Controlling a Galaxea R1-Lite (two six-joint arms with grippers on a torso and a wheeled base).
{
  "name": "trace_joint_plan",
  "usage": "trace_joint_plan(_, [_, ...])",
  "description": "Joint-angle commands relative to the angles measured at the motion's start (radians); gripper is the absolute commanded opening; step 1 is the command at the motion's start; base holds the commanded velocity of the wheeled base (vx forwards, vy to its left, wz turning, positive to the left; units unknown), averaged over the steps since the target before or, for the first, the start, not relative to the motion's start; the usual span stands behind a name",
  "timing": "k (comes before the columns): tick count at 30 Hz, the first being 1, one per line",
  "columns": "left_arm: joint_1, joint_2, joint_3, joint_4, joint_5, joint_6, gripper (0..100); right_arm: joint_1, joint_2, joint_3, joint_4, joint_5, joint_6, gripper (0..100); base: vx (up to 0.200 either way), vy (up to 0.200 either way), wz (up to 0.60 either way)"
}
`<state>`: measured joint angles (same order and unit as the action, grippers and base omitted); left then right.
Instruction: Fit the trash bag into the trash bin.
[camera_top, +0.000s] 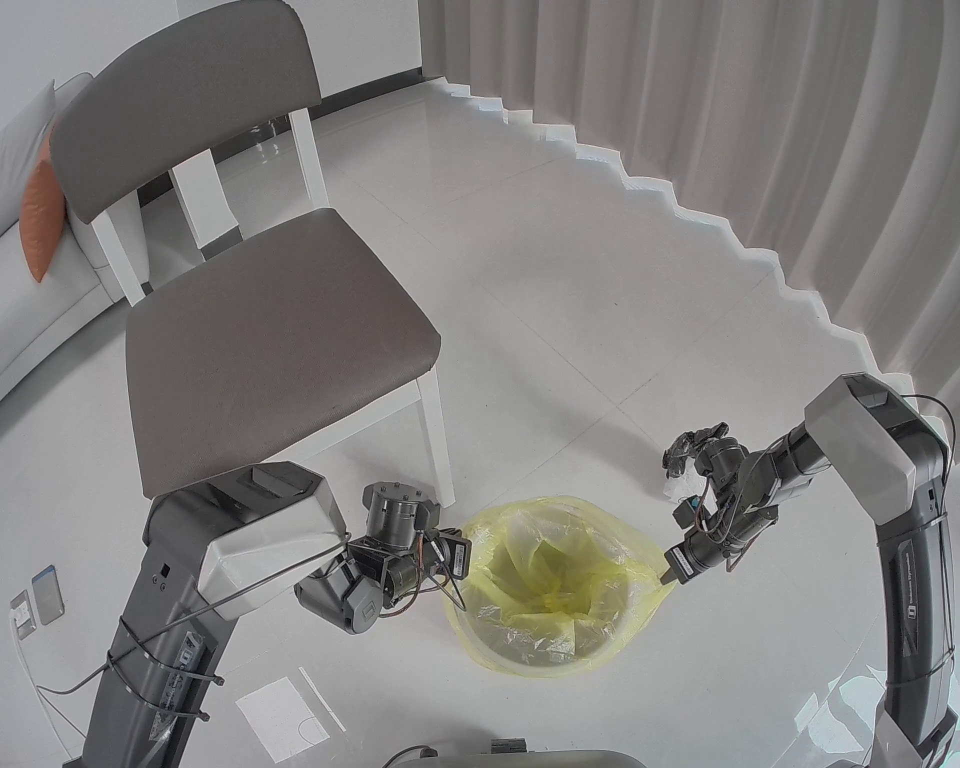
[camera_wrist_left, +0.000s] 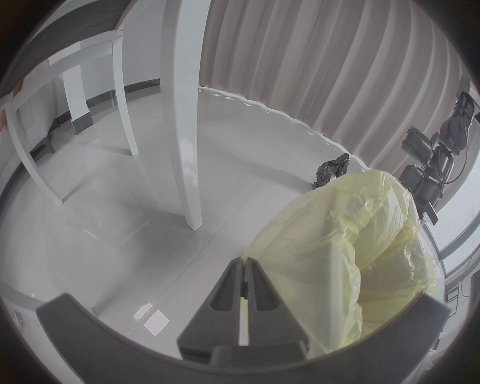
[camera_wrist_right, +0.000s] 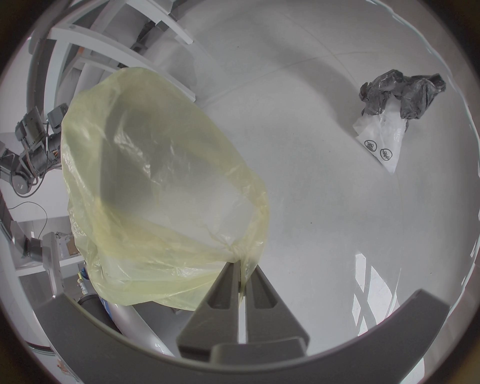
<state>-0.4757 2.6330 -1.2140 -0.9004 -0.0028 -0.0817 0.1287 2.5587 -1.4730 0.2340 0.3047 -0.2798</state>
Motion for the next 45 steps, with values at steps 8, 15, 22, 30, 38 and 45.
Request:
trace_joint_plan(8, [-0.003, -0.03, 0.025, -0.048, 0.001, -0.009, 0, -0.017, -0.014, 0.042, -0.056, 0.002, -0.001, 100, 0.0, 0.0, 0.0])
trace_joint_plan(15, [-0.006, -0.054, 0.051, -0.072, 0.0, -0.01, 0, -0.063, -0.13, 0.184, -0.216, 0.048, 0.008, 100, 0.0, 0.0, 0.0])
trace_joint_plan(22, [-0.004, -0.047, 0.054, -0.08, 0.0, -0.01, 0, -0.13, -0.226, 0.272, -0.245, 0.096, 0.007, 100, 0.0, 0.0, 0.0])
trace_joint_plan(30, [-0.003, -0.051, 0.076, -0.087, 0.0, -0.067, 0, -0.17, -0.301, 0.39, -0.314, 0.099, 0.002, 100, 0.0, 0.0, 0.0])
trace_joint_plan(38, [-0.007, -0.039, 0.116, -0.132, 0.003, -0.073, 0, -0.172, -0.348, 0.457, -0.473, 0.102, 0.011, 100, 0.0, 0.0, 0.0])
trace_joint_plan(45, [0.0, -0.041, 0.108, -0.13, 0.003, -0.073, 100, -0.162, -0.411, 0.45, -0.499, 0.102, 0.062, 100, 0.0, 0.0, 0.0])
